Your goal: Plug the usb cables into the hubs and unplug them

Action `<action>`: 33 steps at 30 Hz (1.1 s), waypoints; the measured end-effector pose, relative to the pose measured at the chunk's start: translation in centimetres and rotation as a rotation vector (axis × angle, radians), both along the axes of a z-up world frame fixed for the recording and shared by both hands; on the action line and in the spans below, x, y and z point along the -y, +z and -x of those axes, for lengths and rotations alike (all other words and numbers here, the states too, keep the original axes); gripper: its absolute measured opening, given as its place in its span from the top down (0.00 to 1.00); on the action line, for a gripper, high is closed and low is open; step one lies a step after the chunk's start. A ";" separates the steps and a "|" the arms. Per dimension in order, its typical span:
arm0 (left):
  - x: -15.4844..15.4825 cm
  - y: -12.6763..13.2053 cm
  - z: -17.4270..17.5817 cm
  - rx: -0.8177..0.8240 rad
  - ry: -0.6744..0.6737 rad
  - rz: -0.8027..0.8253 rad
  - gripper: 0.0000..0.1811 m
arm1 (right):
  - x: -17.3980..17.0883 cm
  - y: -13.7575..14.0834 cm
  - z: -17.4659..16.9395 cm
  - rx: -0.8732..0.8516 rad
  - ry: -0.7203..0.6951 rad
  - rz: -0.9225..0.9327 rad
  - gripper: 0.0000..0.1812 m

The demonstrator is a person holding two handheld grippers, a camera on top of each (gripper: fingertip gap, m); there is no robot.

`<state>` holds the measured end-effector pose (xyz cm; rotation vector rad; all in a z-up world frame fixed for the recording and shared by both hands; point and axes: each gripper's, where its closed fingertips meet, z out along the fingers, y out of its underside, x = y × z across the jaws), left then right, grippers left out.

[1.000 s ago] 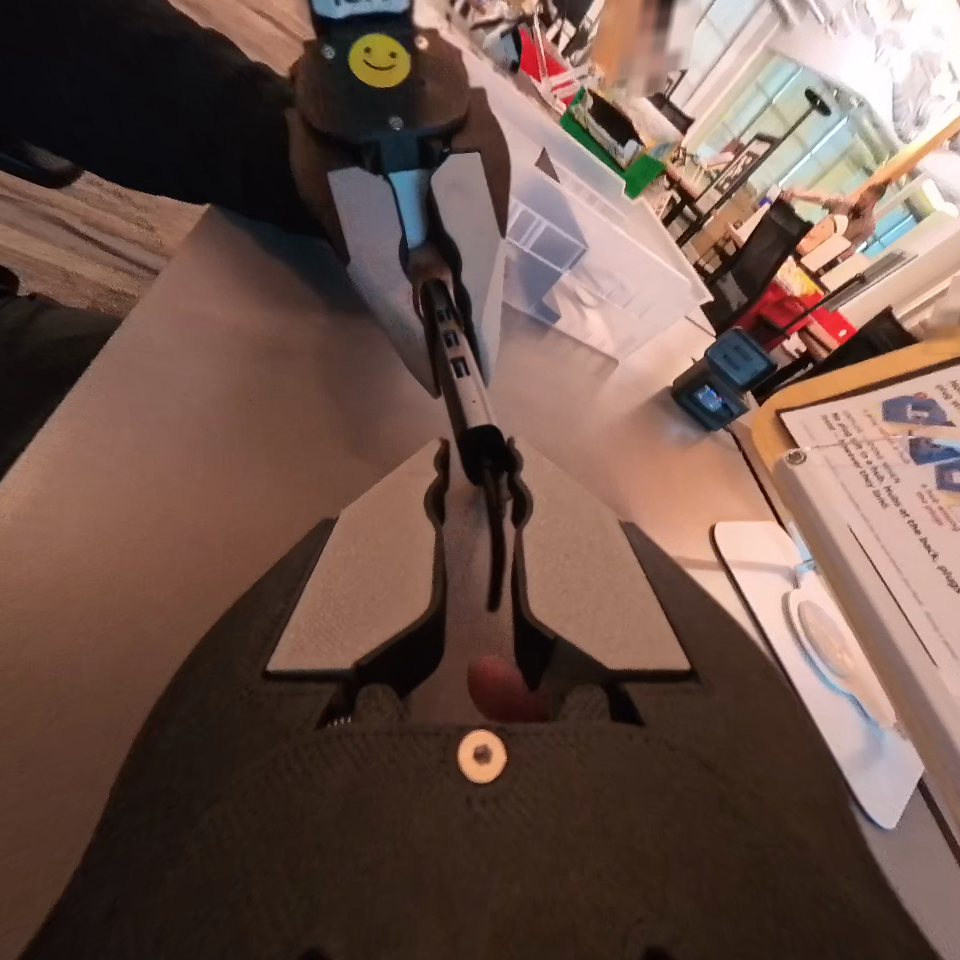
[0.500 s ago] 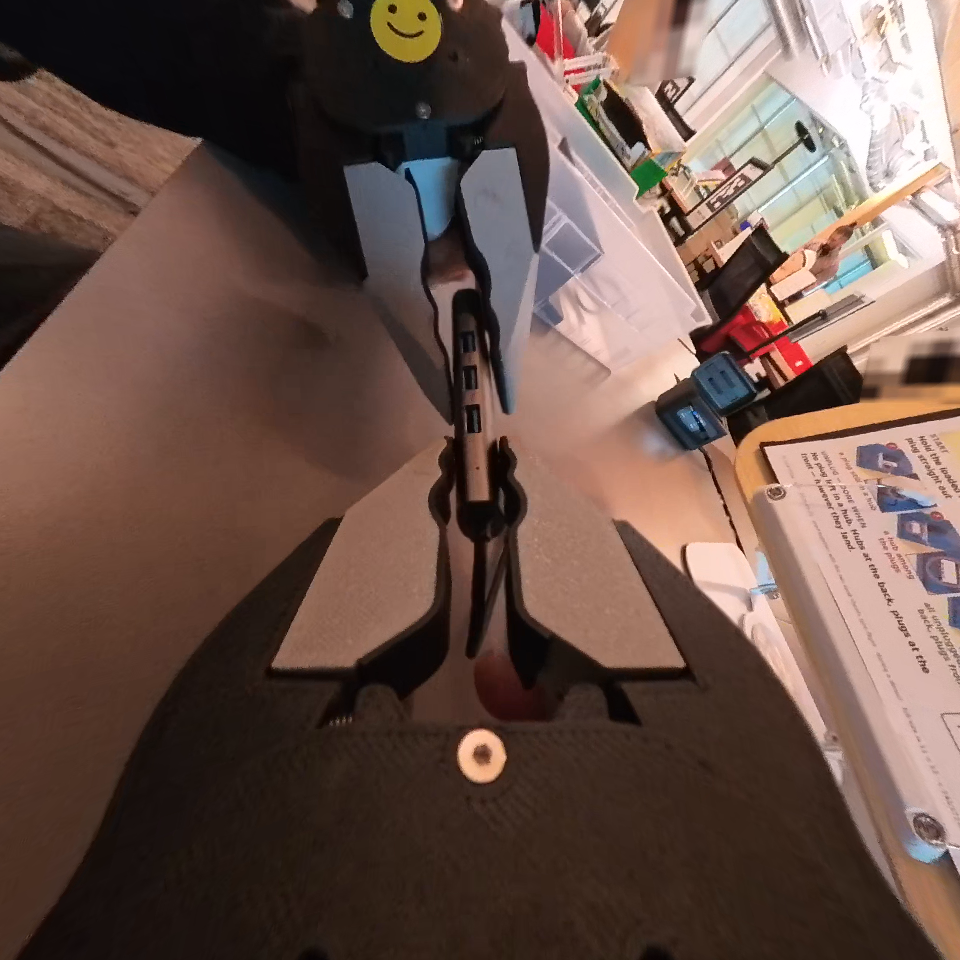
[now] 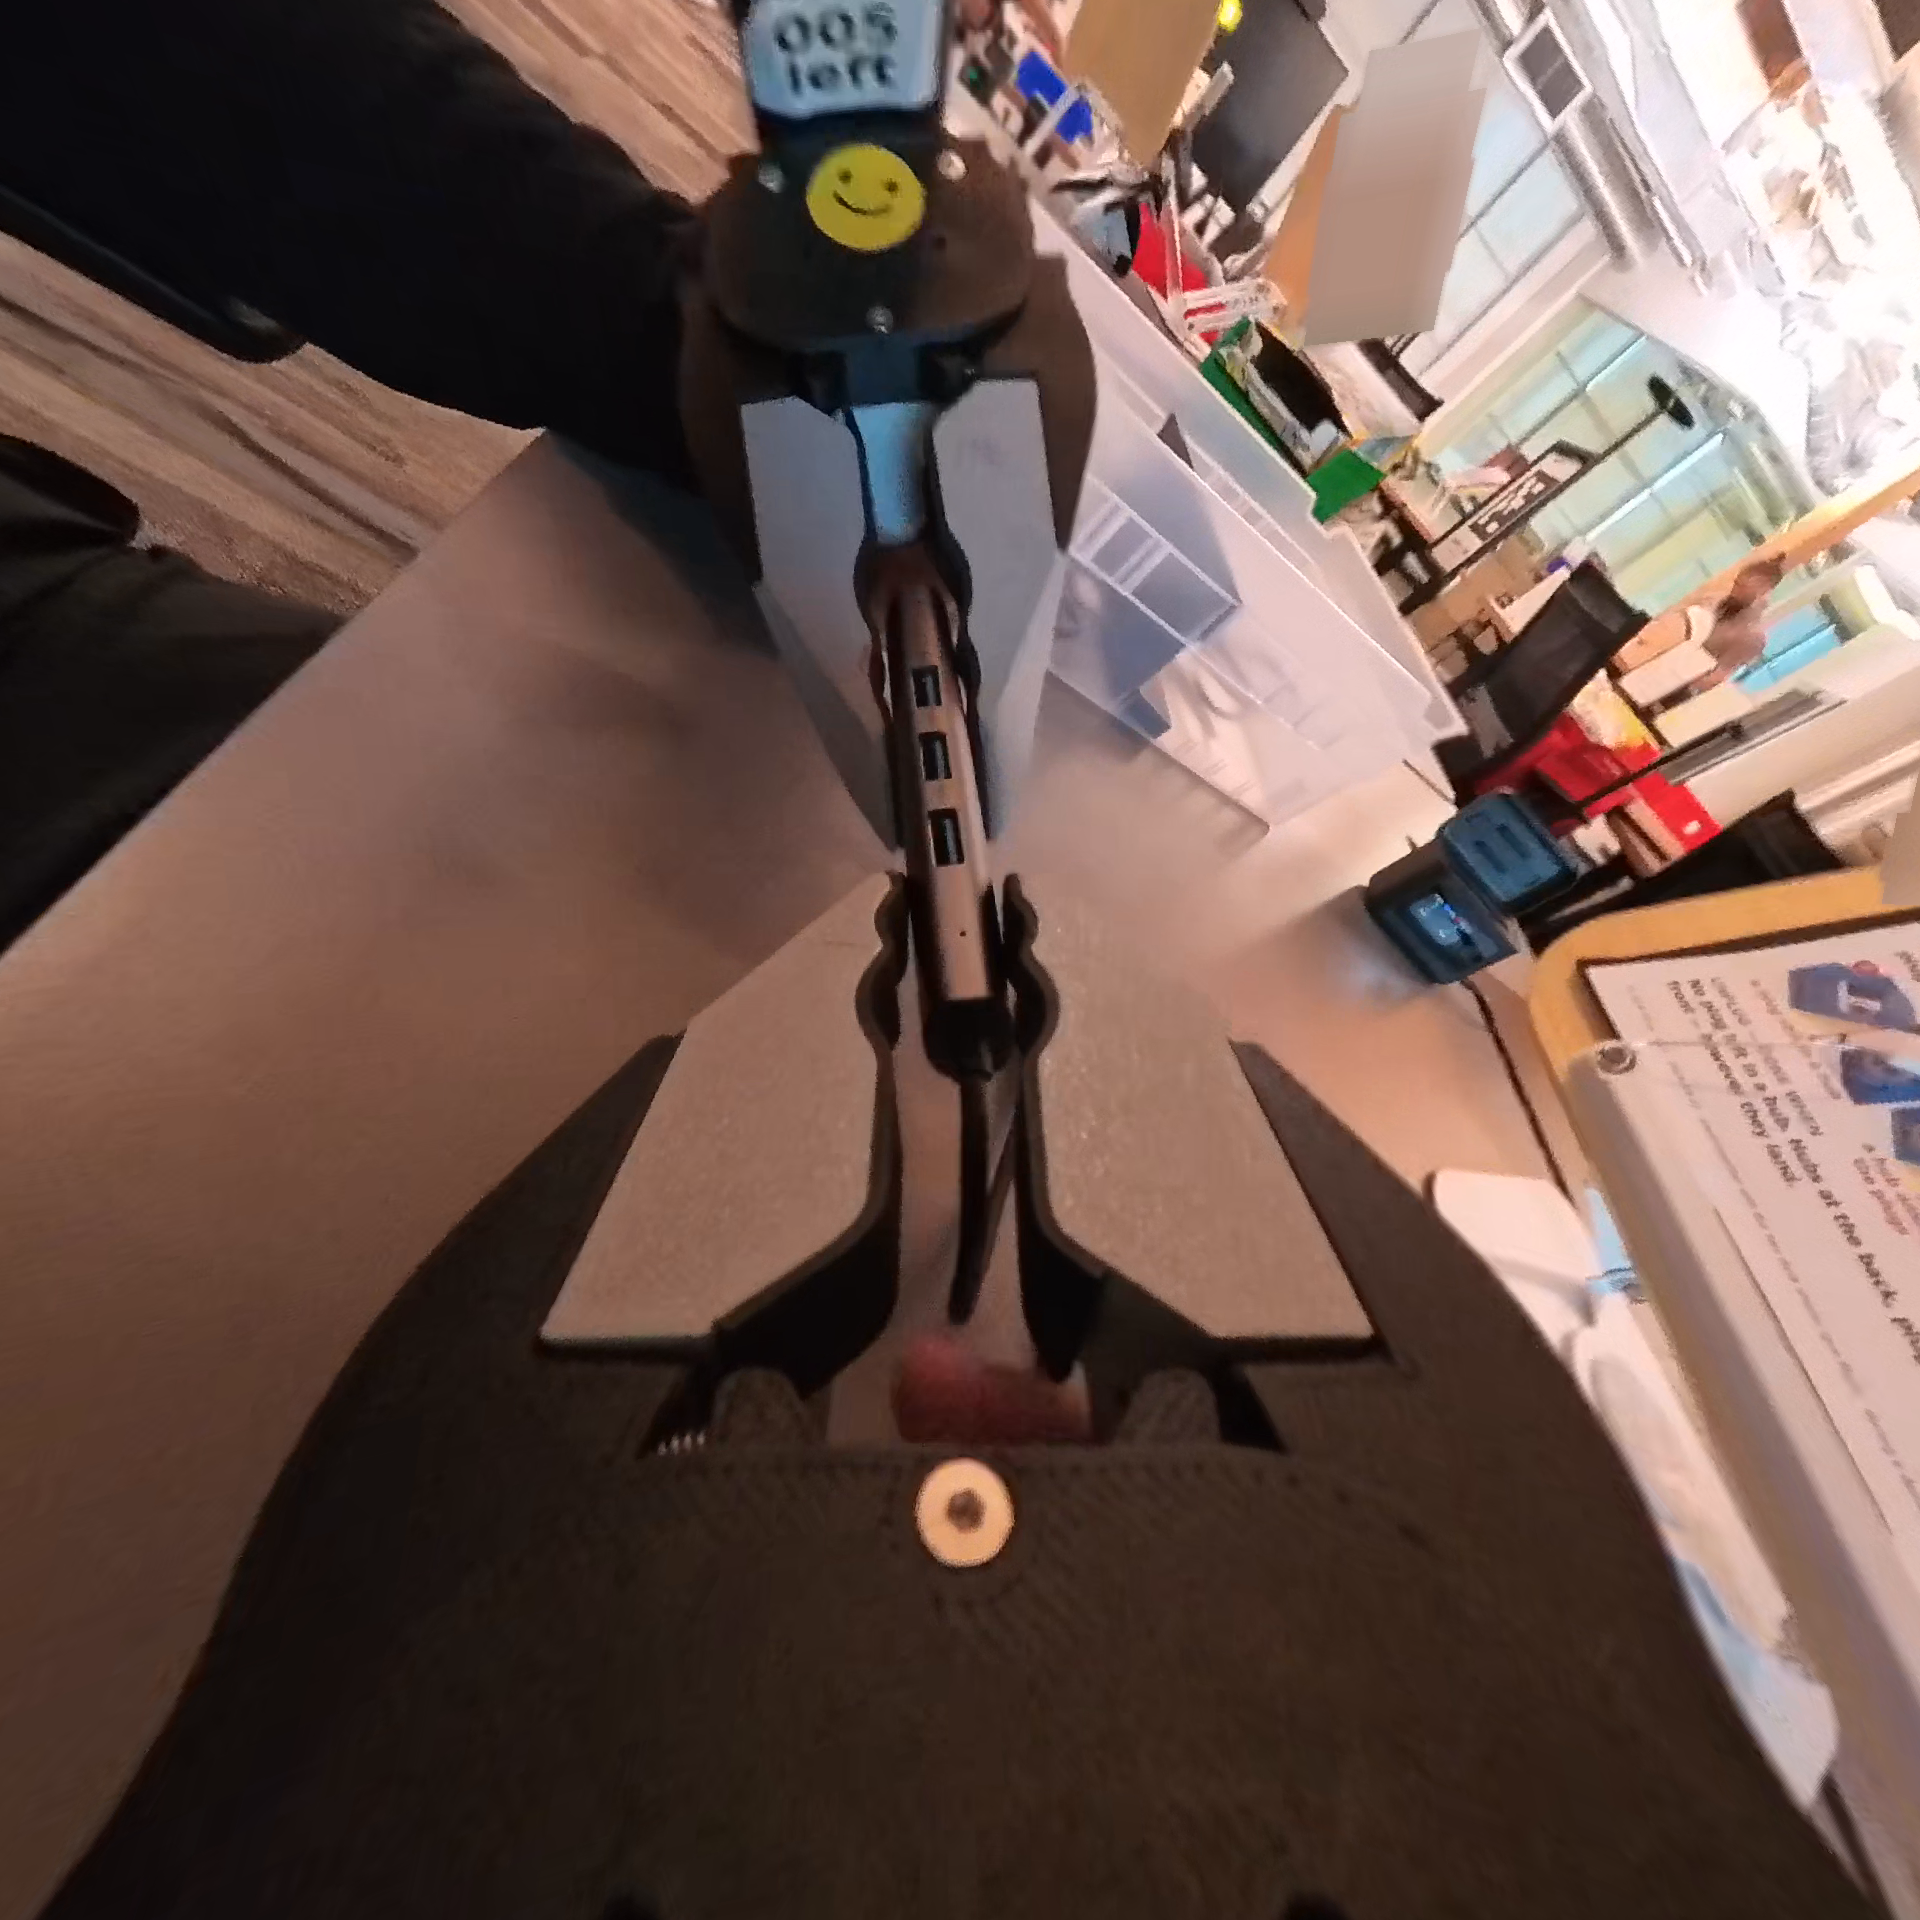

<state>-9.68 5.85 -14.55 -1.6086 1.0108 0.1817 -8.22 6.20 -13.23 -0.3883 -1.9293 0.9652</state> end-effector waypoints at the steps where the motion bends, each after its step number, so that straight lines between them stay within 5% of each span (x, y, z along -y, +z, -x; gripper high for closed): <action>1: 0.0 0.2 0.0 -0.001 0.005 -0.010 0.92 | -0.3 -0.1 0.1 0.015 -0.011 0.019 0.92; 6: 0.1 1.9 -1.0 0.067 -0.017 -0.061 0.92 | -1.0 -0.7 0.9 0.050 -0.069 0.028 0.91; 16: -0.4 0.5 -1.1 0.020 -0.009 -0.048 0.92 | -1.6 -2.4 1.7 0.040 -0.129 -0.174 0.93; 21: -0.1 0.2 -1.4 -0.001 -0.030 -0.047 0.92 | -1.2 -3.0 1.6 0.095 -0.117 -0.127 0.92; 27: 0.2 0.5 -1.0 -0.143 0.026 -0.131 0.92 | -2.1 -0.8 0.6 0.176 -0.111 0.119 0.85; 31: 0.8 0.6 0.8 -0.304 0.132 -0.233 0.92 | -8.2 2.0 0.8 0.158 -0.325 0.415 1.00; 33: 0.9 0.0 1.6 -0.414 0.180 -0.257 0.92 | -11.2 0.4 1.4 0.307 -0.474 0.537 0.78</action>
